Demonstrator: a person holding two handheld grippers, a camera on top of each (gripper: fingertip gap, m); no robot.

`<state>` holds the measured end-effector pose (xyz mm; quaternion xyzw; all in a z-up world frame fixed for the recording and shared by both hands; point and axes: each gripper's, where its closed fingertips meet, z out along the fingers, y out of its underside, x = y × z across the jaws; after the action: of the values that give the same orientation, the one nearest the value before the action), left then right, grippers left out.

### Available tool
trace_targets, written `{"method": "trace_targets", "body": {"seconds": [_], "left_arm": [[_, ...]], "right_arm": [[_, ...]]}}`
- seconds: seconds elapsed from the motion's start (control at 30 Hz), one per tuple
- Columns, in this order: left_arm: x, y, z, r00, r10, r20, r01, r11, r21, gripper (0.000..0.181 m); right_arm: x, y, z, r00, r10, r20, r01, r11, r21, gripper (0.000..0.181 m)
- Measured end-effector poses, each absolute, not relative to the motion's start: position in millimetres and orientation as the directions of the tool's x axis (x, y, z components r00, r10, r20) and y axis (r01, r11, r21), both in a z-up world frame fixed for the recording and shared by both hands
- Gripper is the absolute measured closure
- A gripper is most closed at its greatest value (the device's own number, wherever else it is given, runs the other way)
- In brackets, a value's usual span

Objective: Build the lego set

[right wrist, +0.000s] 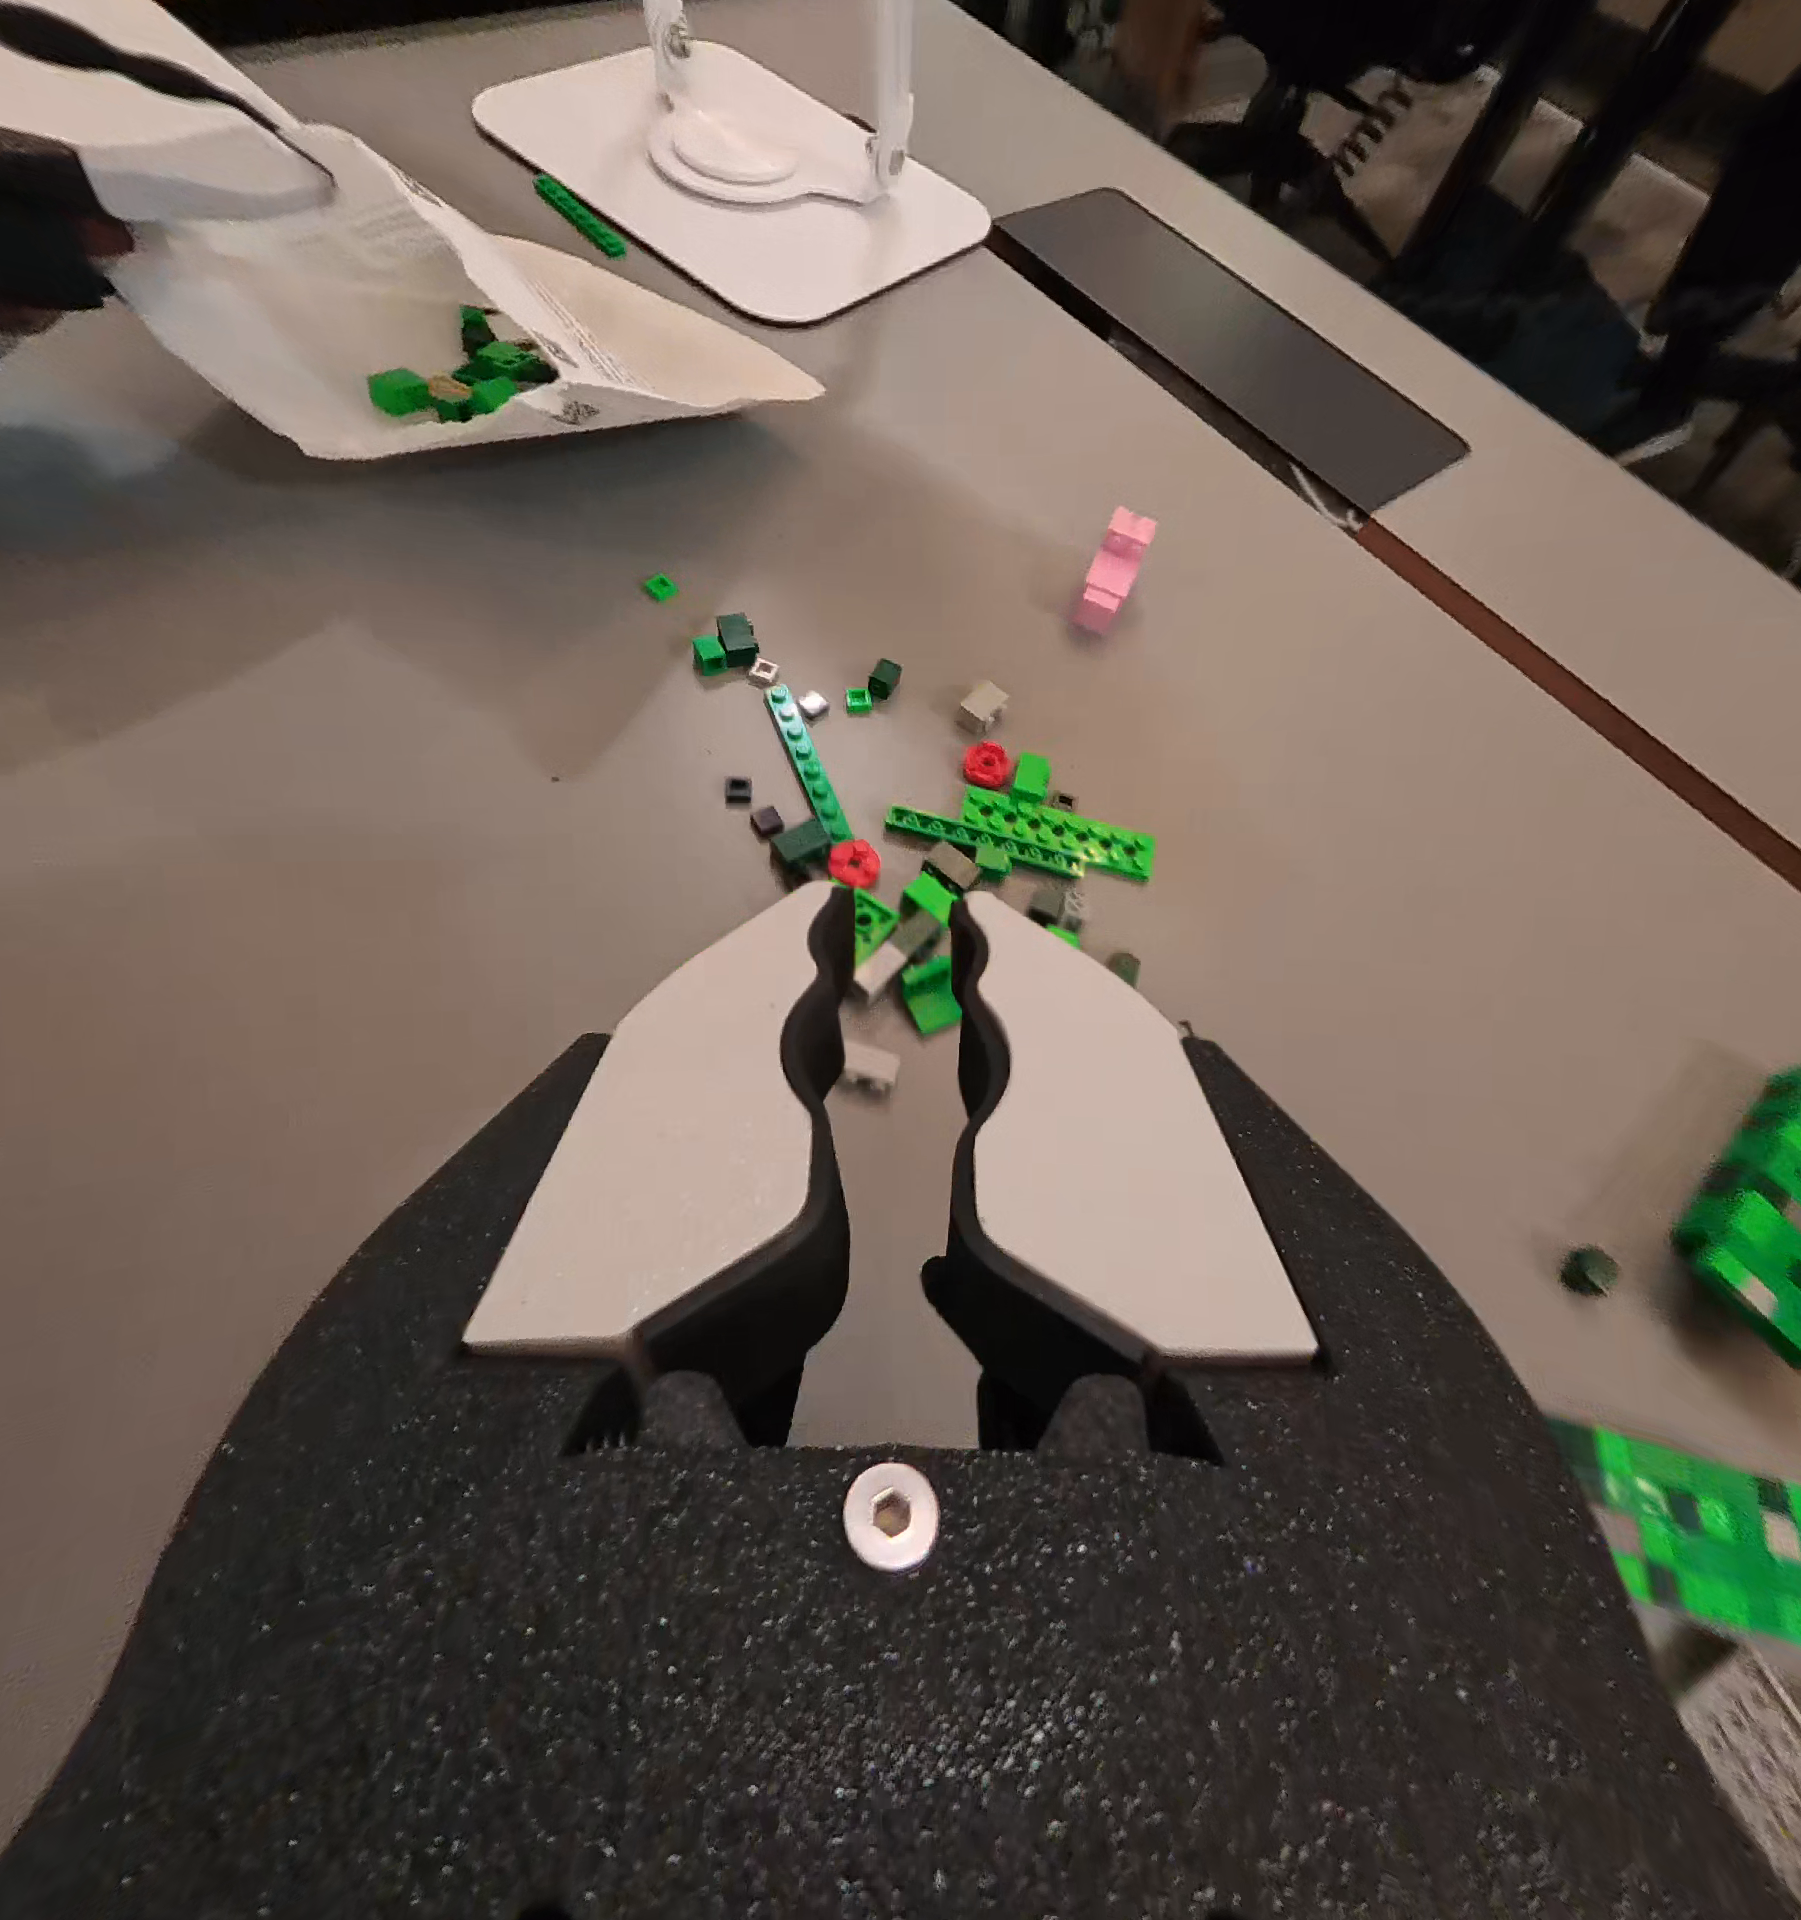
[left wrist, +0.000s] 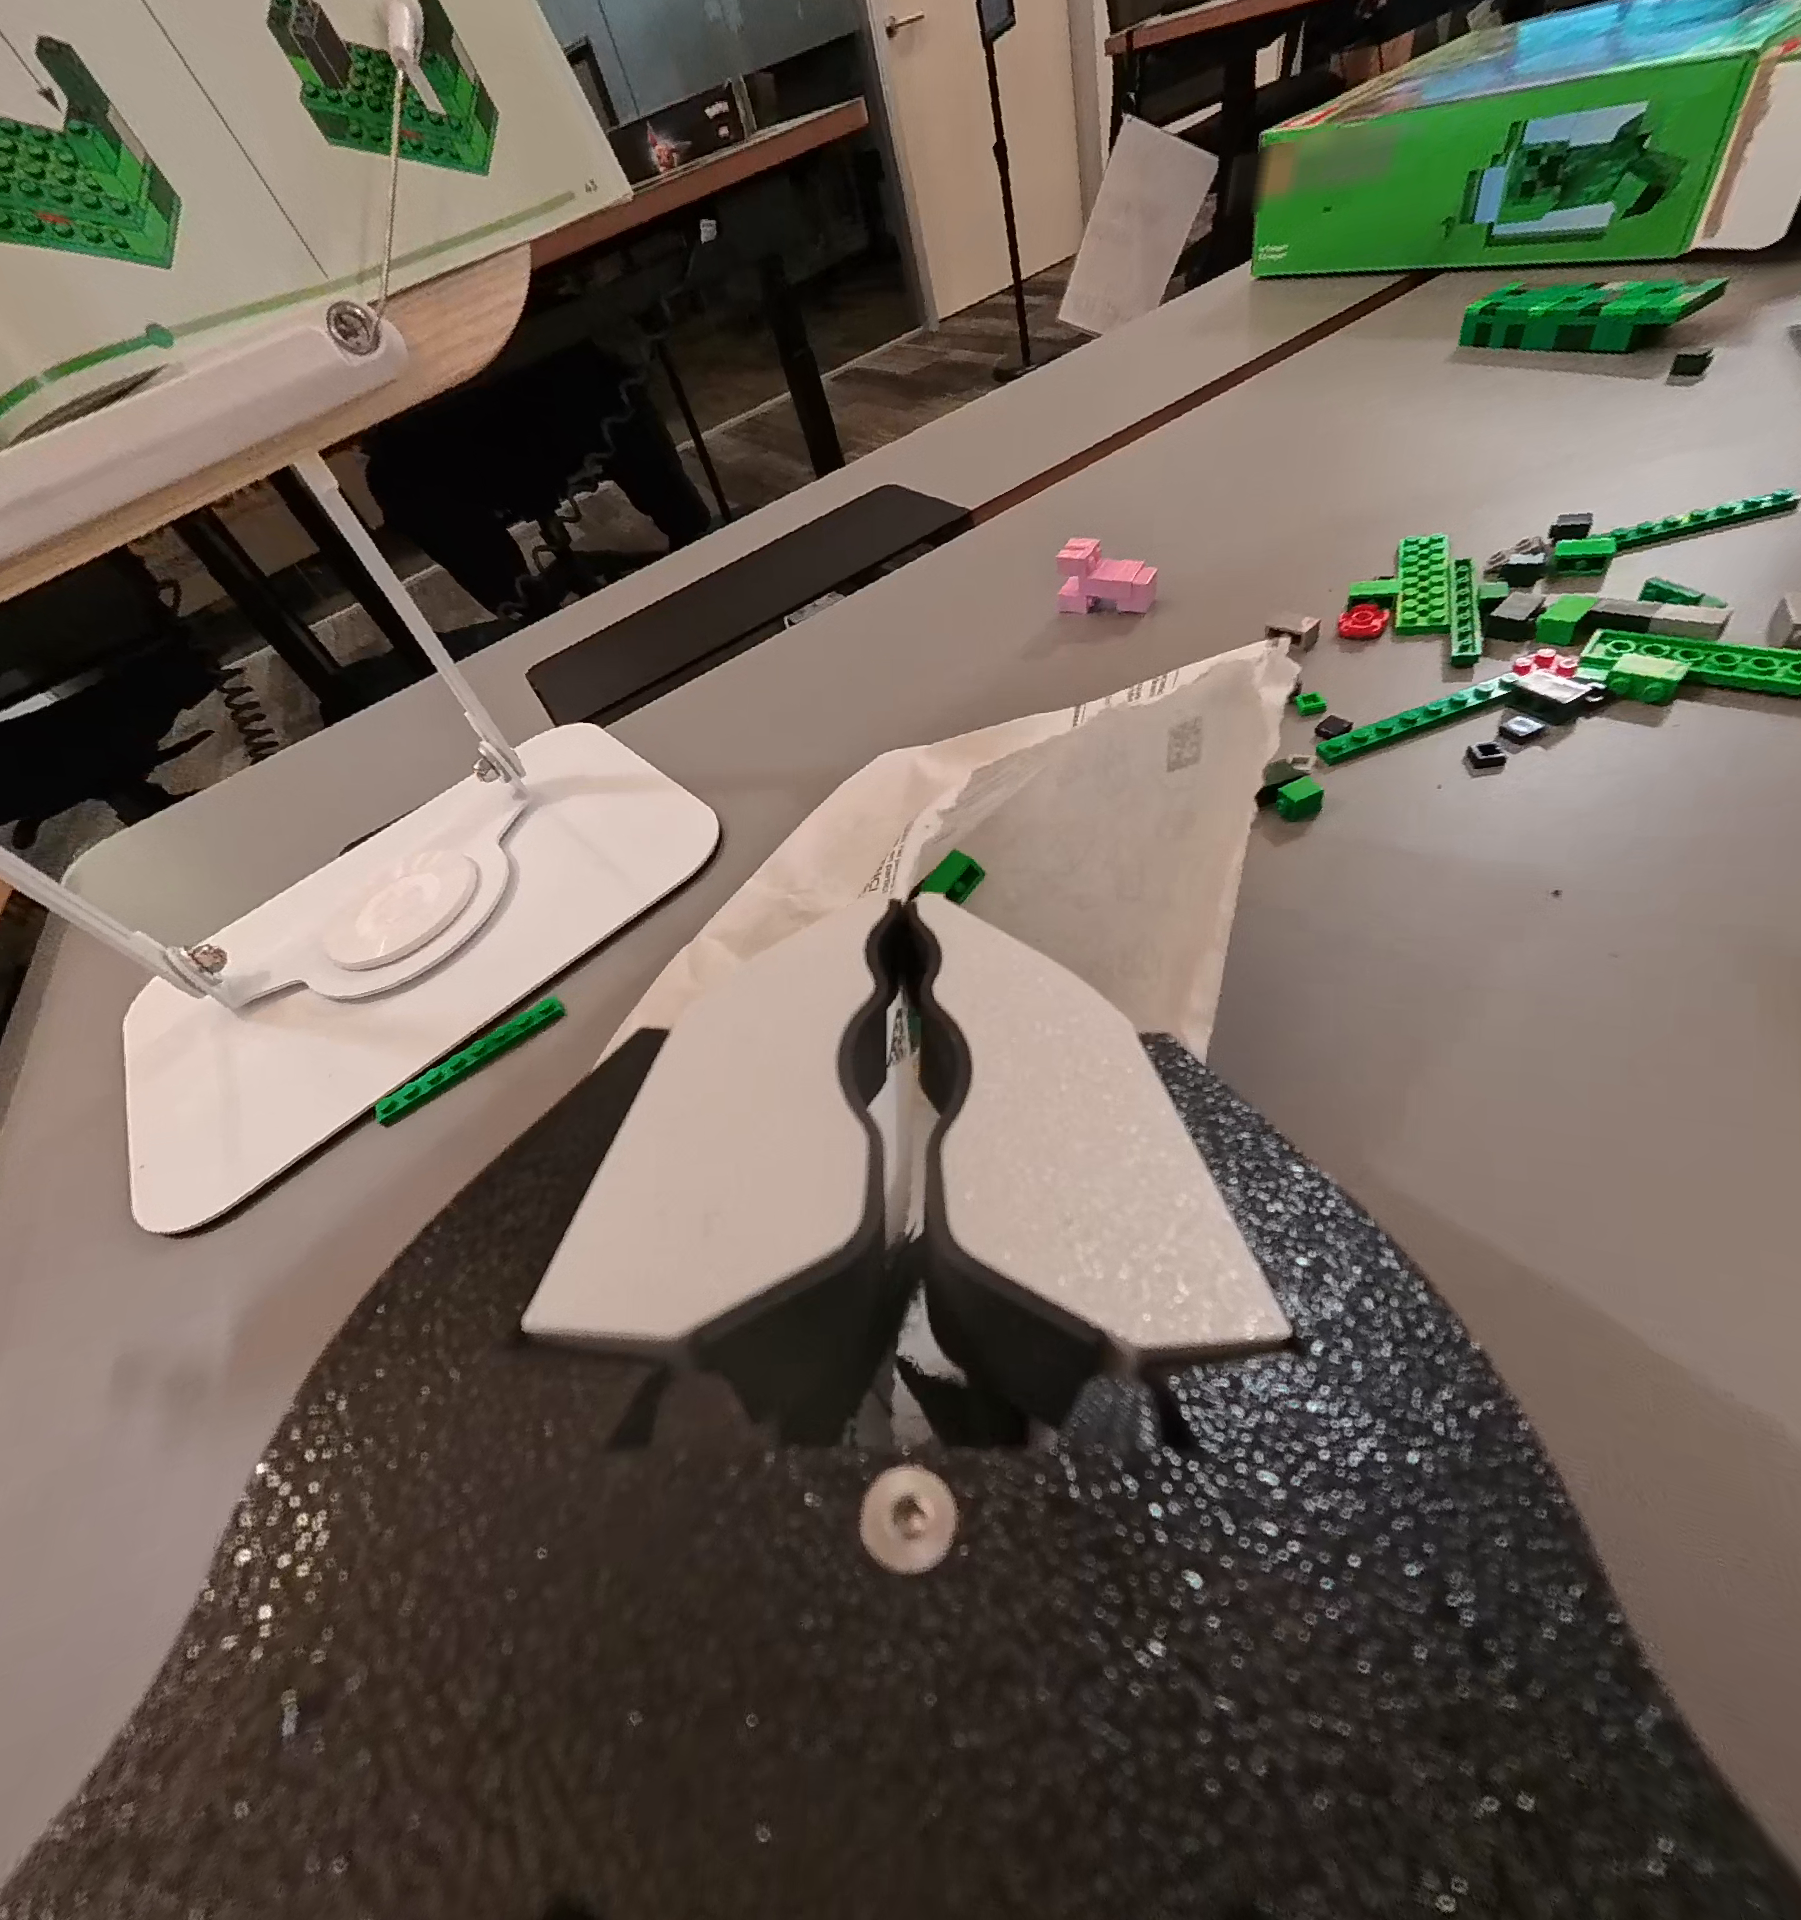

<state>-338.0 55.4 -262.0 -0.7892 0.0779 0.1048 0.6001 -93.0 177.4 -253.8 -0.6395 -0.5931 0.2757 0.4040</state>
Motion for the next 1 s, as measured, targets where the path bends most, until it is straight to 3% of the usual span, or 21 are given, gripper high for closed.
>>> {"method": "trace_targets", "body": {"seconds": [0.23, 0.4, 0.57, 1.0], "left_arm": [[-342.9, 56.3, -265.0, 0.966, 0.03, -0.256, -0.243, -0.227, -0.943, 0.181], [-336.9, 60.4, -272.4, 0.977, -0.011, -0.213, -0.209, -0.241, -0.948, 0.181], [-336.9, 57.8, -265.2, 0.966, 0.012, -0.259, -0.251, -0.218, -0.943, 0.181], [-392.9, 33.3, -239.0, 0.883, 0.314, -0.347, -0.29, -0.214, -0.933, 0.181]], "right_arm": [[-123.6, 161.9, -271.8, 0.095, 0.992, 0.083, 0.425, 0.035, -0.904, 0.166], [-114.0, 181.1, -274.6, 0.184, 0.935, 0.301, 0.512, 0.171, -0.842, 0.167], [-121.2, 177.4, -272.1, 0.215, 0.906, 0.365, 0.483, 0.226, -0.846, 0.173], [-126.1, 169.9, -269.0, 0.233, 0.899, 0.37, 0.442, 0.241, -0.864, 0.178]]}}
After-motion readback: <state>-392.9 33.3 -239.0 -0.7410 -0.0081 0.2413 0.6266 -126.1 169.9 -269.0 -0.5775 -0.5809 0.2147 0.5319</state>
